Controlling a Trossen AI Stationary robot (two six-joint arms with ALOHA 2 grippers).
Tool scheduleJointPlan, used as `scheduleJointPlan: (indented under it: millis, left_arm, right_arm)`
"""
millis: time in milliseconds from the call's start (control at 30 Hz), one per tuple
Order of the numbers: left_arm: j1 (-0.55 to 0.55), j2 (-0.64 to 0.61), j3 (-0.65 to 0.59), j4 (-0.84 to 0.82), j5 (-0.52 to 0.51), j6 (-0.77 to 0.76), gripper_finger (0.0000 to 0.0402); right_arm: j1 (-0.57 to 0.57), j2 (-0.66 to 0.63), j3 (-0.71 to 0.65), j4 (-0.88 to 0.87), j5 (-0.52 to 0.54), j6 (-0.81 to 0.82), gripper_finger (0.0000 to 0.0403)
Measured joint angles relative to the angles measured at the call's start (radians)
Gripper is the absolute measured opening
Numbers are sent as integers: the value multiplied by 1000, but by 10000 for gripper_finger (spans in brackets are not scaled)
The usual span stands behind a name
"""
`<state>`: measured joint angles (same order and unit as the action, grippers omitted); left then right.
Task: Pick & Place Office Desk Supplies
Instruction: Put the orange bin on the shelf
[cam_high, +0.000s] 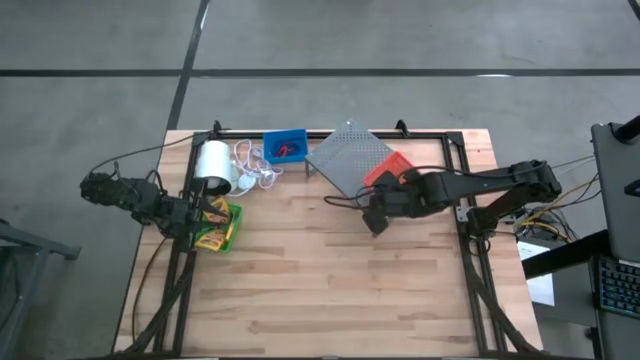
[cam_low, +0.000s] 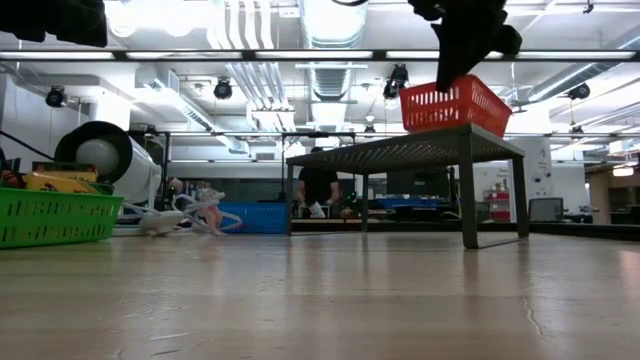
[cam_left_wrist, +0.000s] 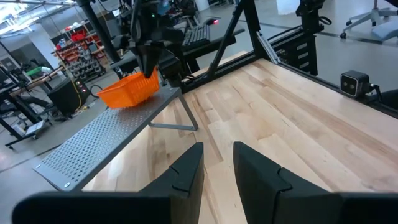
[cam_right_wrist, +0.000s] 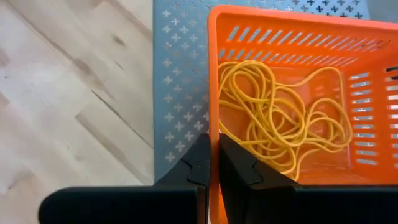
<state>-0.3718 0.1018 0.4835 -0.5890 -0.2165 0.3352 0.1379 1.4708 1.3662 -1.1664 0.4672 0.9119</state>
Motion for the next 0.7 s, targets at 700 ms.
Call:
scheduleJointPlan:
  millis: [700]
  left_arm:
    - [0,0,0,0,0,0,90]
  right_arm:
    - [0,32,-1,-9,-54,31,13]
